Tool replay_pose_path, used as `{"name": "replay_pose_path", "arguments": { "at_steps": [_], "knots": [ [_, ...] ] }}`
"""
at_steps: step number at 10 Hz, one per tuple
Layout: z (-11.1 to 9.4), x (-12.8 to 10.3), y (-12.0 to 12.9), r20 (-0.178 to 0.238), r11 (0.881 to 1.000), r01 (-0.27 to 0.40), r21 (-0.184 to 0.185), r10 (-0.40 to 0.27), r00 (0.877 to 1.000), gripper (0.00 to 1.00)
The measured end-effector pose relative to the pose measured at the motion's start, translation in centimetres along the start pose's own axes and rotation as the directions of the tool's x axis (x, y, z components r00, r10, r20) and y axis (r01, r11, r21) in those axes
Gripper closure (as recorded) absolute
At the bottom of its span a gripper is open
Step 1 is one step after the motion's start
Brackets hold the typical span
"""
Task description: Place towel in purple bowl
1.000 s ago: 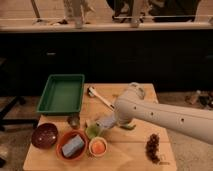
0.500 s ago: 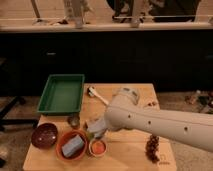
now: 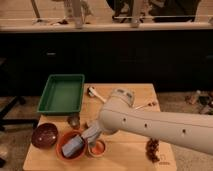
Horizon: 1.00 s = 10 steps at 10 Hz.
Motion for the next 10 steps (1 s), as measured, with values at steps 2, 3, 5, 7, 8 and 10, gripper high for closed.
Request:
{"name": "replay_pose_path", "arguments": {
  "at_steps": [2, 3, 5, 7, 8, 10],
  "knots": [
    [0.0, 0.0, 0.0, 0.0, 1.0, -0.001, 0.0, 0.001, 1.0, 1.0],
    [0.0, 0.0, 0.0, 0.0, 1.0, -0.001, 0.0, 0.001, 1.0, 1.0],
    [0.0, 0.1, 0.0, 0.0, 1.0, -0.002, 0.0, 0.002, 1.0, 1.0],
    [0.3, 0.0, 0.3, 0.002, 1.0, 0.0, -0.005, 0.0, 1.0, 1.0],
    [0.7, -1.0, 0.2, 0.008, 1.0, 0.014, -0.01, -0.014, 1.0, 1.0],
    [1.6, -3.2, -0.4, 0.023, 0.999, 0.039, -0.018, -0.039, 0.999, 1.0]
  ]
}}
